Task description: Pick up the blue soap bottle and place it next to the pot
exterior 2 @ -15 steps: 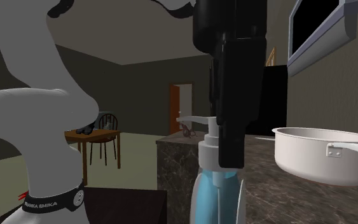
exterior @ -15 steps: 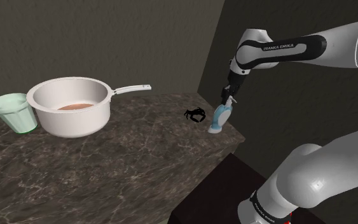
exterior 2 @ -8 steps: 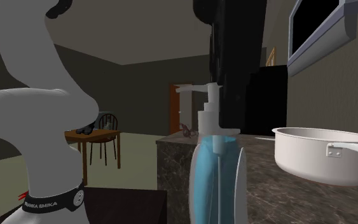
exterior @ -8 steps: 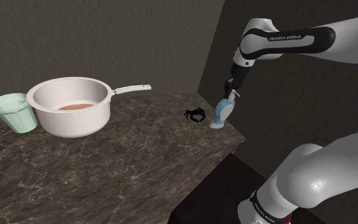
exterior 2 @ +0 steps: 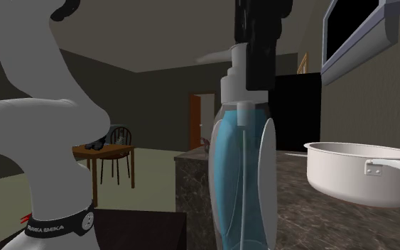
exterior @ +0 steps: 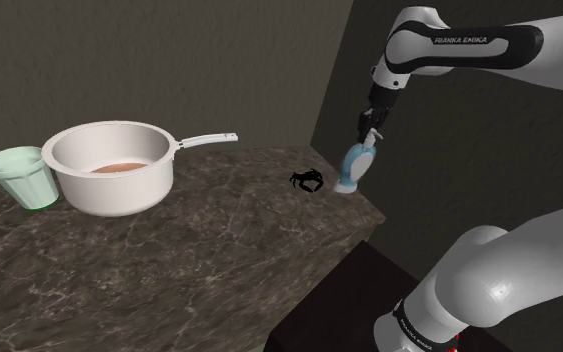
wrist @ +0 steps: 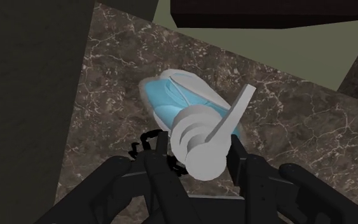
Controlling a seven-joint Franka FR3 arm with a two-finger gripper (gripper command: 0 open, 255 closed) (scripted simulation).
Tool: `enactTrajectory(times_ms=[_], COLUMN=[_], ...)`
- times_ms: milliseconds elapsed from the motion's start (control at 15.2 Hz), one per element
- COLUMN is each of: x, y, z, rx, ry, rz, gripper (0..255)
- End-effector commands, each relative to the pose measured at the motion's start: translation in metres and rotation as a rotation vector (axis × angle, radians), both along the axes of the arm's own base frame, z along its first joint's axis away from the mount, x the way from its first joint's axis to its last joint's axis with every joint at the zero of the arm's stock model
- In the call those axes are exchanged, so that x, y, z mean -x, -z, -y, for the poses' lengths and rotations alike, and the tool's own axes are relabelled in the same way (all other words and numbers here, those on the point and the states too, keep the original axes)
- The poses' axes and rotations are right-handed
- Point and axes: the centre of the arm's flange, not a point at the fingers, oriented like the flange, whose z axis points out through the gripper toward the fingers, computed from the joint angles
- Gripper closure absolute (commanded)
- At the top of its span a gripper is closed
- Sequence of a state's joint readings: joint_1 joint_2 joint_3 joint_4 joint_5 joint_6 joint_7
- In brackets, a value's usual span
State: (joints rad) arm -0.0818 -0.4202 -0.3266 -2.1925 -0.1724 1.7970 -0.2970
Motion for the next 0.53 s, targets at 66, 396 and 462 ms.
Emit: enactTrajectory(times_ms=[66, 396, 462], x=[0.001, 0.001, 0.001], y=[-0.016, -0.043, -0.048], z=[0.0, 0.0, 0.0], rx=[0.0, 0.0, 0.0], ry=[0.0, 0.0, 0.0], rz=[0.0, 0.0, 0.0], gripper=[255, 255, 255])
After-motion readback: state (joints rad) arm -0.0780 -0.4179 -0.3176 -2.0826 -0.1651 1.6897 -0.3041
